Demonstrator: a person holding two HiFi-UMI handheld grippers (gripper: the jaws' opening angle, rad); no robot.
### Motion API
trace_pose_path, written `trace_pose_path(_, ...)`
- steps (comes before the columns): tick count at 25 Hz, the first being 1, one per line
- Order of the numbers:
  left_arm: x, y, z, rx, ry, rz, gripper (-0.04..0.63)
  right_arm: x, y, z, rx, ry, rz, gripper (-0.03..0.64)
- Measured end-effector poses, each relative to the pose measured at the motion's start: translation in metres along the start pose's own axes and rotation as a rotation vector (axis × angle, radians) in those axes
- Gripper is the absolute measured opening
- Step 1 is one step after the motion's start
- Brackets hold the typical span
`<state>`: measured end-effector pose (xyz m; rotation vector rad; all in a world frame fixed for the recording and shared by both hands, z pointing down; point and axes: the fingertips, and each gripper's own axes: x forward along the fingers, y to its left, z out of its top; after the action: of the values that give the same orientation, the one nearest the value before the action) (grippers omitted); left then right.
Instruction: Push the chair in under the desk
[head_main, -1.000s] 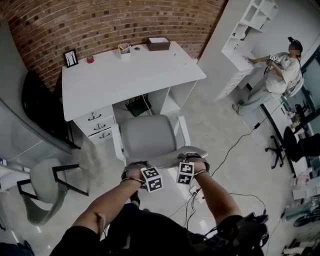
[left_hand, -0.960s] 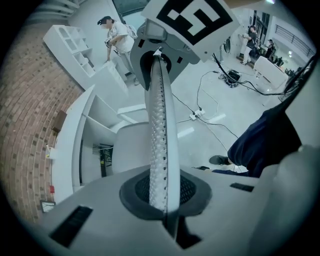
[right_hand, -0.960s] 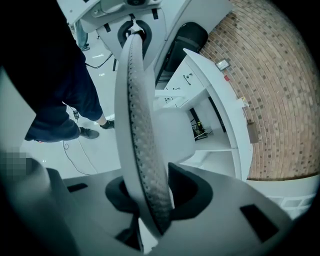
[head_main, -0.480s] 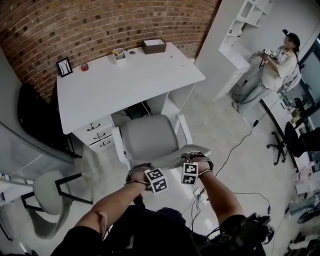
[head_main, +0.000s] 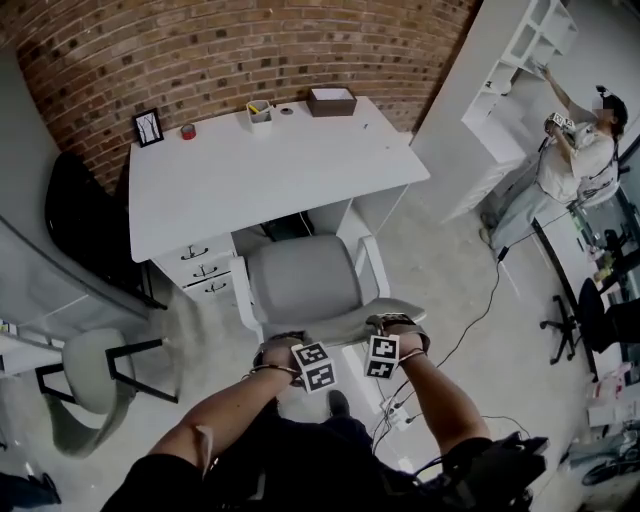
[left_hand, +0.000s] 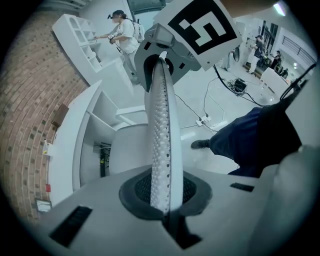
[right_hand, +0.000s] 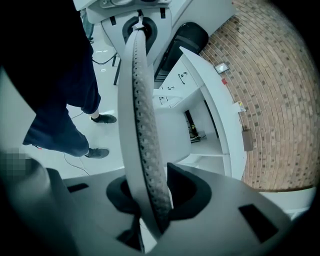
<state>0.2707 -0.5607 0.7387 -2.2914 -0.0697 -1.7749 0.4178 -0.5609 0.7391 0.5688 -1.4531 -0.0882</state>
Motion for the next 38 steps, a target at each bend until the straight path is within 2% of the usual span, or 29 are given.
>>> trace_pose_path(3,0.004,0.011,0.001,0.002,0.014,0.030,0.014,0.005,-0.008,0.001,-0.014,-0.030,-0.003,0.097)
trace_pose_path(8,0.009,0.021,0.006,-0.032,0.034,0.032,0.014,0.014,-0.023,-0.001,-0.047,-0.083,-0.007,0.097)
trace_pose_path(14,0.014,0.039,0.021,-0.057,0.040,0.120,0.014,0.025,-0.046,-0.012,-0.100,-0.110,-0.023,0.096)
trace_pose_path(18,0.019,0.054,0.021,-0.091,0.060,0.106,0.015,0.032,-0.061,-0.012,-0.123,-0.124,-0.023,0.091)
trace_pose_path(25,0.025,0.078,0.020,-0.106,0.094,0.139,0.015,0.044,-0.085,-0.008,-0.147,-0.152,-0.047,0.088)
trace_pose_path(31,0.030,0.089,0.027,-0.145,0.102,0.141,0.015,0.051,-0.099,-0.014,-0.173,-0.146,-0.043,0.086)
trace_pose_path(38,0.030,0.090,0.027,-0.149,0.106,0.155,0.017,0.053,-0.101,-0.013,-0.157,-0.166,-0.034,0.096)
